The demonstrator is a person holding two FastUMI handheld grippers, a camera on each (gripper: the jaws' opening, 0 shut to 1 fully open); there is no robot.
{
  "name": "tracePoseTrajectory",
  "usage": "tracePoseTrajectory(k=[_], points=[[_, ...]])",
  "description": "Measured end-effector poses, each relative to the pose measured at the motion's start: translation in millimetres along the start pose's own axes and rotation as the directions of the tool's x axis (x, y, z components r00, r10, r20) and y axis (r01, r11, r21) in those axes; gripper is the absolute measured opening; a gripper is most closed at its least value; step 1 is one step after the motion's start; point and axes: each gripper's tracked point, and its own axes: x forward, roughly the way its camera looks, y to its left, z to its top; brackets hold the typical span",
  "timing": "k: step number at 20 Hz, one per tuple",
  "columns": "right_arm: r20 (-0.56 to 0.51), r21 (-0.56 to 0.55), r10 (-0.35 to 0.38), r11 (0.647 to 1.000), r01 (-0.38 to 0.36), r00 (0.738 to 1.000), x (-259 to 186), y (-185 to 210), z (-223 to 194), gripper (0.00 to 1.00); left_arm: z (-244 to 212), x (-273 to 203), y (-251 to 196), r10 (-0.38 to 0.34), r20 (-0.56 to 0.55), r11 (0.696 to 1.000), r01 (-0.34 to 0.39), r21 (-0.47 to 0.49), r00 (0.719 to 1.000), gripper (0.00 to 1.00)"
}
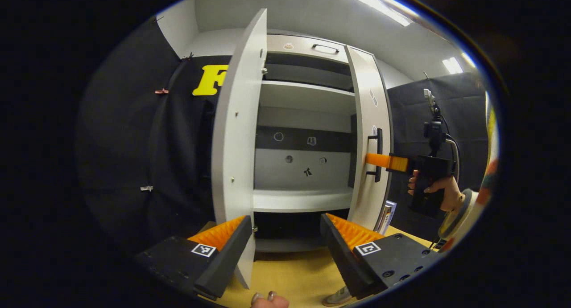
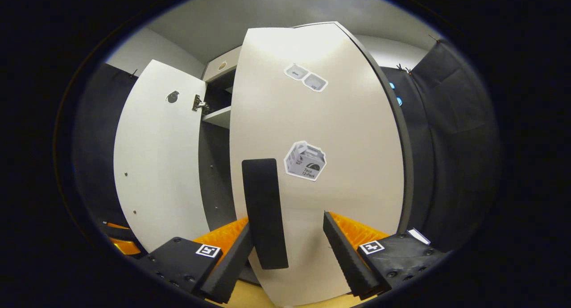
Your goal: Grasp the bottle in the cabinet with the left hand and place it on the coaster, then close the right door with the right hand and the left door with the left hand.
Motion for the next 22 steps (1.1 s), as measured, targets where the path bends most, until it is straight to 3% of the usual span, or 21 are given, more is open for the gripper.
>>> tracePoseTrajectory(k=[5,8,12,17,22], points=[[0.066,-0.113,-0.087,0.989,0.094,0.994,33.3,2.2,-2.7,0.97,18.3,-36.8,72.8,0.175,0.042,0.985,-0.175,0.005,0.984,0.97],[0.087,-0.172,-0.138,0.974,0.151,0.987,44.6,0.8,-3.3,0.97,52.7,-43.9,108.9,0.211,0.090,0.977,-0.213,0.007,0.973,0.95],[0.092,-0.187,-0.202,0.958,0.216,0.975,60.4,-1.8,-5.3,0.97,96.3,-29.6,118.7,0.167,0.158,0.986,-0.168,-0.010,0.973,0.94],[0.100,-0.206,-0.261,0.939,0.277,0.960,70.6,-5.2,-8.6,0.97,101.5,-16.6,106.1,0.076,0.135,0.995,-0.084,0.053,0.988,0.94],[0.096,-0.305,-0.247,0.915,0.264,0.964,55.9,2.4,-8.8,0.96,109.8,-4.7,97.5,0.012,0.102,0.997,-0.020,0.077,0.995,0.94]])
